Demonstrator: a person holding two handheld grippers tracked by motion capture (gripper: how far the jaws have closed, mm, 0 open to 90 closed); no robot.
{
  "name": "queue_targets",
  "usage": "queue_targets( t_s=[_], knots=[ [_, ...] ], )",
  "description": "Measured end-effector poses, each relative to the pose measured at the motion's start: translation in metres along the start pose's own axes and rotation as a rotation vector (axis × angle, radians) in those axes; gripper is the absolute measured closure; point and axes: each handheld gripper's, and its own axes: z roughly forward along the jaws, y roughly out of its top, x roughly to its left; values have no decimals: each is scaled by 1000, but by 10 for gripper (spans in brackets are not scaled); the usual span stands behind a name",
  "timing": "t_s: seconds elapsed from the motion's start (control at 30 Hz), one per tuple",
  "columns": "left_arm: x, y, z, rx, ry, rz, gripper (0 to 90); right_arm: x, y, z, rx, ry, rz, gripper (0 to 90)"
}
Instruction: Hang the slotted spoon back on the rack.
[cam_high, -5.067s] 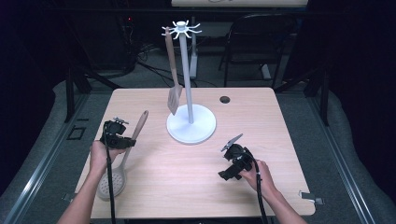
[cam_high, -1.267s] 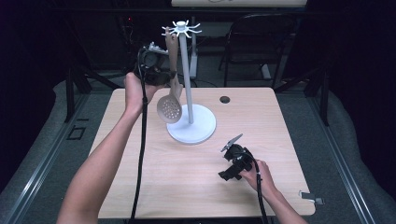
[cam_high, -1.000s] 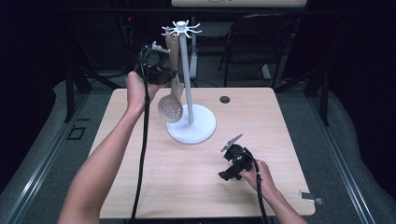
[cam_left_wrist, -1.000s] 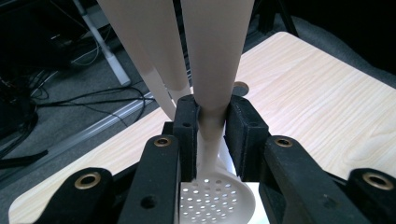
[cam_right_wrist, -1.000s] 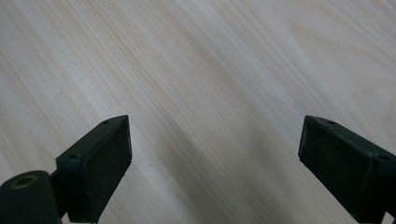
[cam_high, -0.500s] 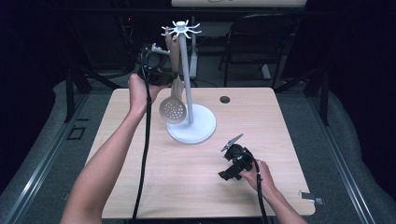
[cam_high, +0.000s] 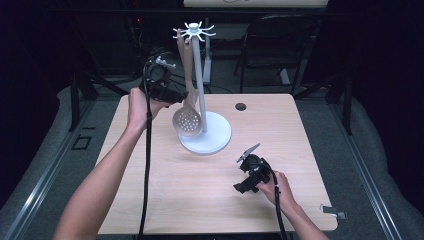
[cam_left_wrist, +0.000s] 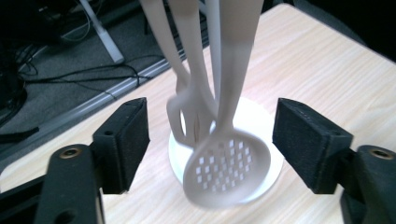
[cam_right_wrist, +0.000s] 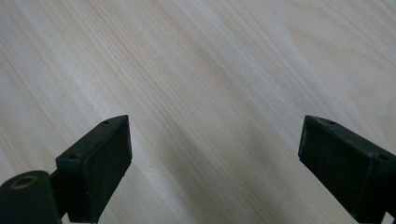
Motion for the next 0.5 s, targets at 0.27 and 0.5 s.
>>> queue_targets(
  t_s=[0.27, 0.5],
  knots=[
    [2, -23, -6, 31, 15, 7, 192, 1, 0, 1, -15, 13, 19, 92],
    [1, -53, -12, 65, 23, 13, 164, 1, 0, 1, -12, 7, 11, 92]
  ],
)
